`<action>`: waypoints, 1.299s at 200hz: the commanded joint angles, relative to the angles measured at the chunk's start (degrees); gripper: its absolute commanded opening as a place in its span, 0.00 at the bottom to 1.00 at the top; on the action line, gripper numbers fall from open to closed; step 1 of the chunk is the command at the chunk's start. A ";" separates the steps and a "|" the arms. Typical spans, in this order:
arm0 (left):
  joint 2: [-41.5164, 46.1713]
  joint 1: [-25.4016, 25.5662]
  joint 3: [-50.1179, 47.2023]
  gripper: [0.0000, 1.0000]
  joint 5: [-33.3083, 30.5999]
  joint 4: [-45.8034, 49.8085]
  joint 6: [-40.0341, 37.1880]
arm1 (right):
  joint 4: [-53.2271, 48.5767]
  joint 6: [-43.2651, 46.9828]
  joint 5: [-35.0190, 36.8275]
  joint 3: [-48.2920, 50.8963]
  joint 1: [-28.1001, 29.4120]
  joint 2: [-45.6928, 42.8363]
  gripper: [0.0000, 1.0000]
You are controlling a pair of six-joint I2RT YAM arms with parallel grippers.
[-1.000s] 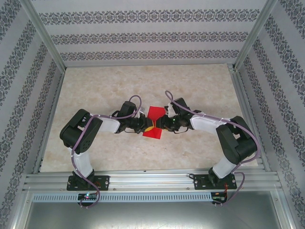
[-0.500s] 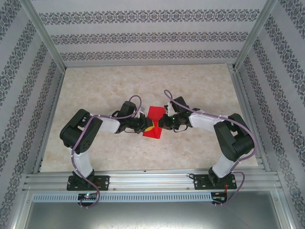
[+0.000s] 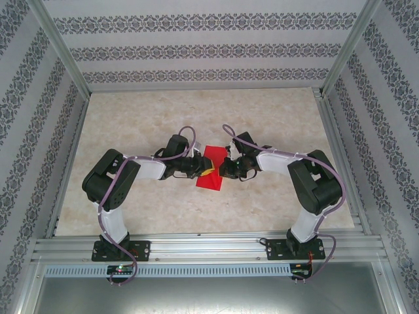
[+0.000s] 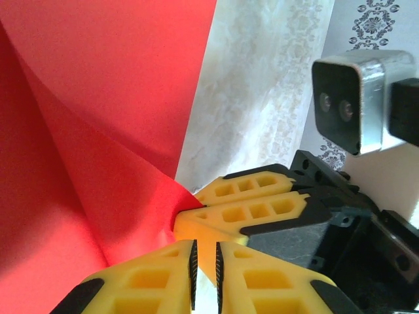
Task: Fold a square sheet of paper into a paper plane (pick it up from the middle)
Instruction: Fold the triangle a second time at the center of the table.
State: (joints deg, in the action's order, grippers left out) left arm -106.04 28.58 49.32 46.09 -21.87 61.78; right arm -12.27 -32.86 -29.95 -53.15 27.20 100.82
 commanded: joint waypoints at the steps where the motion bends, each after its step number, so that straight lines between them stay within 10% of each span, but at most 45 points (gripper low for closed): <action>1: -0.86 1.13 2.36 0.19 0.37 1.03 -1.64 | -2.19 2.10 1.21 -1.83 -0.39 1.11 0.10; 260: -3.89 2.23 7.01 0.16 -1.87 8.73 -5.63 | -6.27 8.84 4.08 -6.74 -0.57 4.65 0.07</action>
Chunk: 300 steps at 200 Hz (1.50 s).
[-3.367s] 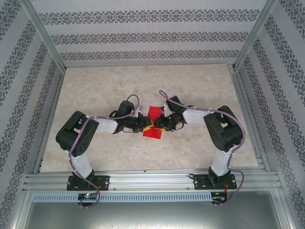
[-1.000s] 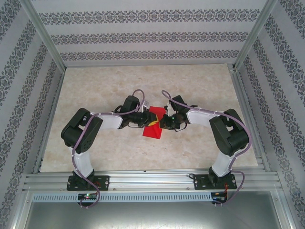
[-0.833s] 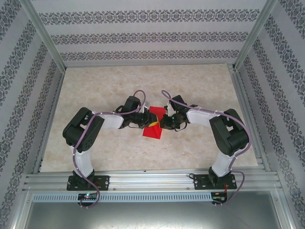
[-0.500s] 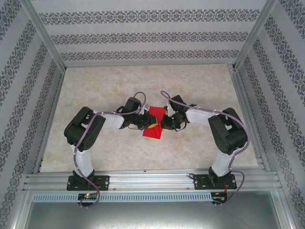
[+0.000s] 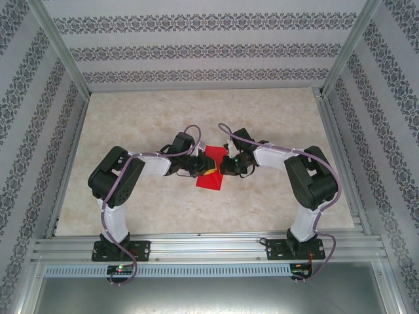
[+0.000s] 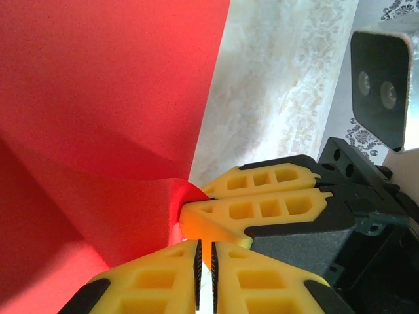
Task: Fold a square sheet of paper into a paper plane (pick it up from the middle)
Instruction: Fold the triangle a second time at the center of the table.
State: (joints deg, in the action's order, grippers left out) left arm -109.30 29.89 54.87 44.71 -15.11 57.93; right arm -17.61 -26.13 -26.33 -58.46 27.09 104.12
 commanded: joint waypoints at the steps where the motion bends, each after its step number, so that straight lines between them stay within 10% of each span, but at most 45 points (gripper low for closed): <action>1: -0.60 0.94 1.46 0.16 -0.54 2.00 -1.78 | -0.94 2.12 0.42 -1.41 -0.46 1.40 0.07; 300: 0.94 1.05 1.07 0.11 -2.68 3.66 -2.56 | -1.28 4.94 -2.04 -1.94 -0.90 1.00 0.06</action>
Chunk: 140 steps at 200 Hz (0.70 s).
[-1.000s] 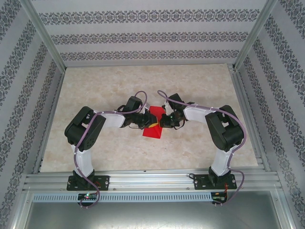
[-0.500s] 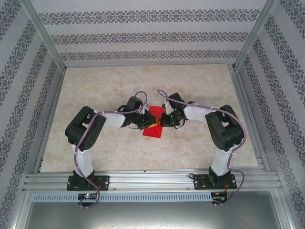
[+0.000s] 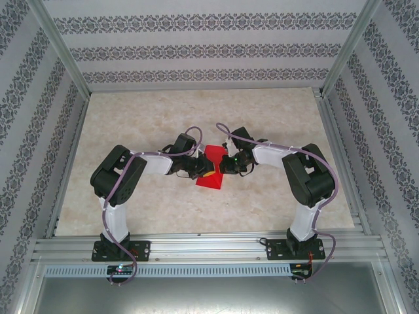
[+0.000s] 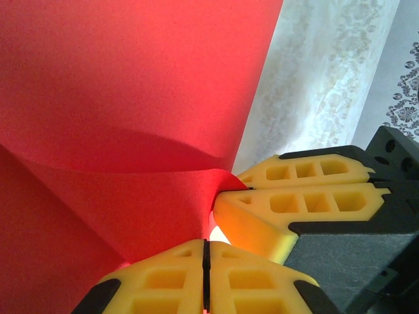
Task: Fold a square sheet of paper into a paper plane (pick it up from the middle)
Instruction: Fold the triangle a second time at the center of the table.
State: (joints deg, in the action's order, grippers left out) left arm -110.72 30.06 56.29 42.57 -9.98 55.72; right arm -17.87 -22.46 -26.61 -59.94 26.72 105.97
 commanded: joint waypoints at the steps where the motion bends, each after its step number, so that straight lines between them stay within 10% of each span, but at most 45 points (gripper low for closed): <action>1: 2.44 0.92 -0.46 0.11 -0.63 -1.50 -0.35 | -0.98 1.27 -1.77 -0.49 -0.53 -0.86 0.06; 140: -0.04 1.15 1.65 0.08 -2.53 3.02 -1.23 | -1.50 1.37 -1.53 -1.05 -0.36 -0.16 0.05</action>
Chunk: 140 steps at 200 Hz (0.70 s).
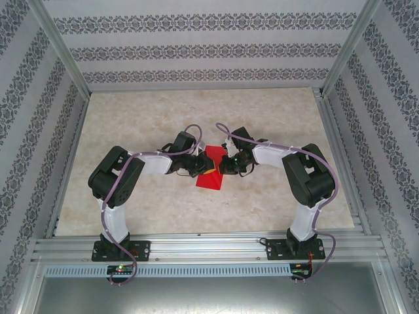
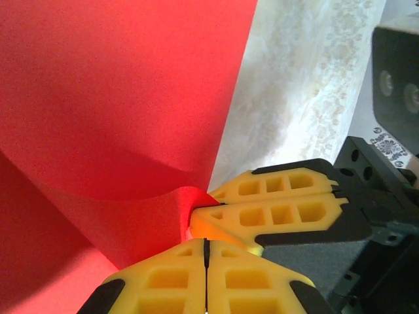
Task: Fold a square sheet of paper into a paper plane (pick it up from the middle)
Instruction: Fold the triangle a second time at the center of the table.
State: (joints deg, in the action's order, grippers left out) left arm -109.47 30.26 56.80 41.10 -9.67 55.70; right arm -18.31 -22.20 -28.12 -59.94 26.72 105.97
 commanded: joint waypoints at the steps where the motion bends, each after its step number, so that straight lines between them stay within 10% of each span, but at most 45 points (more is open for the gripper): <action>1: -1.32 0.95 1.13 0.08 -1.09 2.72 -1.21 | -1.14 1.10 0.03 -1.10 -0.36 -0.16 0.05; 140: -1.71 1.03 0.72 0.08 -1.21 3.08 -1.47 | -2.90 1.89 2.17 -2.83 -0.44 1.16 0.05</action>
State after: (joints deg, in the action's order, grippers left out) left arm -110.21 30.70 56.84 40.01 -7.66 55.48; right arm -20.08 -21.82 -27.29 -61.14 26.72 106.34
